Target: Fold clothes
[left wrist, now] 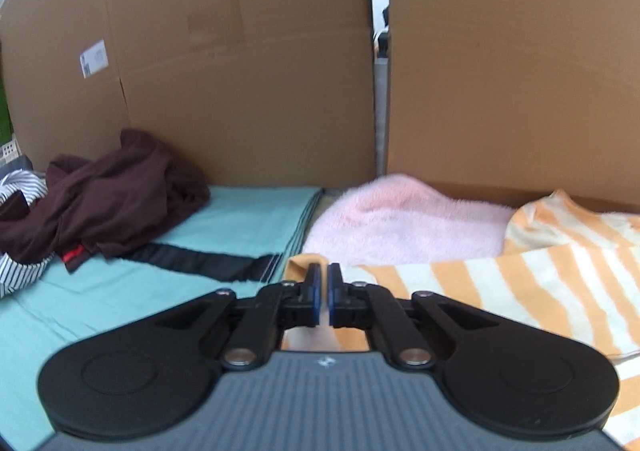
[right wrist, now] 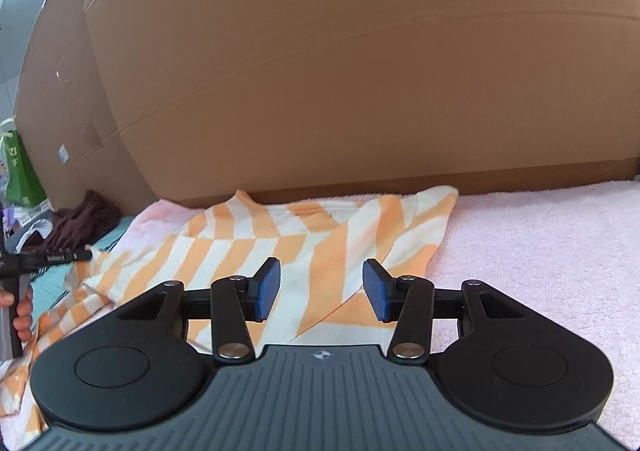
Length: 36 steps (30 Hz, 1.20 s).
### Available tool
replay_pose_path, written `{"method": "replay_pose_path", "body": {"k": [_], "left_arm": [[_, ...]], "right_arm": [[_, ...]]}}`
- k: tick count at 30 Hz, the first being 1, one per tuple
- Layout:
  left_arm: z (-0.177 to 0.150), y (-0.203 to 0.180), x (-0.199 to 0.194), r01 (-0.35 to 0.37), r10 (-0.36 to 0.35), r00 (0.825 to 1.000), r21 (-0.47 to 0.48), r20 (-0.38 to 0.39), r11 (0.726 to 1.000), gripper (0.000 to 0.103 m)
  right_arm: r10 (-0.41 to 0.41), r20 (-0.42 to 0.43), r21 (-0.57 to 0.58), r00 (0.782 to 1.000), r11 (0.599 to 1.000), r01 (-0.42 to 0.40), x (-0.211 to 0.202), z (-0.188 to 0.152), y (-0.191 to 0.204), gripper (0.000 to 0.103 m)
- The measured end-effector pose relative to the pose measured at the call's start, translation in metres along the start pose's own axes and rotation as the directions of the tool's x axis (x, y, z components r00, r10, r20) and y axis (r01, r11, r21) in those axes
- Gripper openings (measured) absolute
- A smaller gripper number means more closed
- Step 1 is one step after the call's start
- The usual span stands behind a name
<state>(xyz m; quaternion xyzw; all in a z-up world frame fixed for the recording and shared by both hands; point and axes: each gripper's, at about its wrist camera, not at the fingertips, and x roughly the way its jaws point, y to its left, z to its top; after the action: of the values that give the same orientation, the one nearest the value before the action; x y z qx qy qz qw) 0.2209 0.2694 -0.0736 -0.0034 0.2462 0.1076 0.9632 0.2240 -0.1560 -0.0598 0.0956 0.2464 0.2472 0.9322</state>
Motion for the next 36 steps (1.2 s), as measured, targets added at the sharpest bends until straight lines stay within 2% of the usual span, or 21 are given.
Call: {"method": "replay_pose_path", "body": {"k": [4, 7, 9, 10, 12, 13, 14, 16, 18, 21, 24, 27, 28, 32, 36], "left_arm": [[0.006, 0.006, -0.013, 0.025, -0.024, 1.0, -0.051, 0.015, 0.998, 0.0], [0.012, 0.011, -0.013, 0.034, -0.033, 0.999, -0.108, 0.01, 0.994, 0.0], [0.016, 0.013, -0.011, 0.044, -0.043, 0.999, -0.148, 0.007, 0.988, 0.0], [0.017, 0.013, -0.012, 0.05, -0.049, 0.999, -0.16, 0.01, 0.986, 0.0], [0.019, 0.013, -0.015, 0.064, -0.062, 0.998, -0.171, 0.022, 0.983, 0.0], [0.02, 0.013, -0.017, 0.071, -0.068, 0.997, -0.176, 0.028, 0.982, 0.0], [0.021, 0.013, -0.019, 0.079, -0.074, 0.997, -0.181, 0.034, 0.98, 0.0], [0.023, 0.013, -0.023, 0.093, -0.085, 0.995, -0.191, 0.046, 0.977, 0.0], [0.025, 0.015, -0.028, 0.108, -0.098, 0.993, -0.208, 0.059, 0.972, 0.0], [0.029, 0.024, -0.046, 0.141, -0.117, 0.988, -0.261, 0.105, 0.955, 0.0], [0.033, 0.027, -0.063, 0.156, -0.12, 0.982, -0.271, 0.144, 0.95, 0.0], [0.037, 0.028, -0.076, 0.191, -0.15, 0.976, -0.288, 0.159, 0.938, 0.0], [0.038, 0.026, -0.08, 0.218, -0.176, 0.971, -0.295, 0.164, 0.93, 0.0], [0.043, 0.007, -0.098, 0.329, -0.285, 0.939, -0.264, 0.193, 0.907, 0.0], [0.045, -0.027, -0.115, 0.451, -0.414, 0.889, -0.209, 0.197, 0.868, 0.0]], "right_arm": [[0.004, 0.029, -0.008, 1.0, 1.0, -0.004, -0.003, 0.001, 0.0, 0.049], [0.001, 0.015, -0.005, 1.0, 1.0, -0.001, 0.001, 0.003, -0.003, 0.051], [-0.073, -0.044, 0.017, 0.996, 0.997, 0.074, 0.005, 0.006, -0.004, 0.051], [-0.114, -0.076, 0.026, 0.991, 0.993, 0.117, 0.006, 0.008, -0.004, 0.047], [-0.118, -0.098, 0.045, 0.988, 0.991, 0.123, -0.002, 0.008, -0.004, 0.027], [-0.092, -0.106, 0.047, 0.99, 0.994, 0.097, -0.007, 0.007, -0.004, 0.004], [-0.085, -0.119, 0.029, 0.989, 0.996, 0.089, -0.01, 0.006, -0.002, 0.001], [-0.131, -0.125, -0.047, 0.983, 0.991, 0.126, -0.011, 0.002, 0.006, 0.001], [-0.148, -0.154, -0.074, 0.977, 0.988, 0.138, -0.004, -0.003, 0.007, 0.001], [-0.147, -0.139, -0.054, 0.979, 0.989, 0.141, 0.001, -0.008, 0.001, 0.0], [-0.135, -0.112, -0.028, 0.984, 0.991, 0.133, 0.0, -0.012, -0.003, 0.0], [-0.092, -0.107, 0.032, 0.99, 0.995, 0.096, -0.003, -0.012, -0.012, 0.007], [-0.073, -0.105, 0.058, 0.992, 0.995, 0.08, -0.004, -0.012, -0.016, 0.011], [-0.023, -0.095, 0.135, 0.995, 0.99, 0.036, -0.006, -0.012, -0.028, 0.011], [-0.026, -0.094, 0.132, 0.995, 0.991, 0.038, -0.008, -0.012, -0.026, 0.011]]}}
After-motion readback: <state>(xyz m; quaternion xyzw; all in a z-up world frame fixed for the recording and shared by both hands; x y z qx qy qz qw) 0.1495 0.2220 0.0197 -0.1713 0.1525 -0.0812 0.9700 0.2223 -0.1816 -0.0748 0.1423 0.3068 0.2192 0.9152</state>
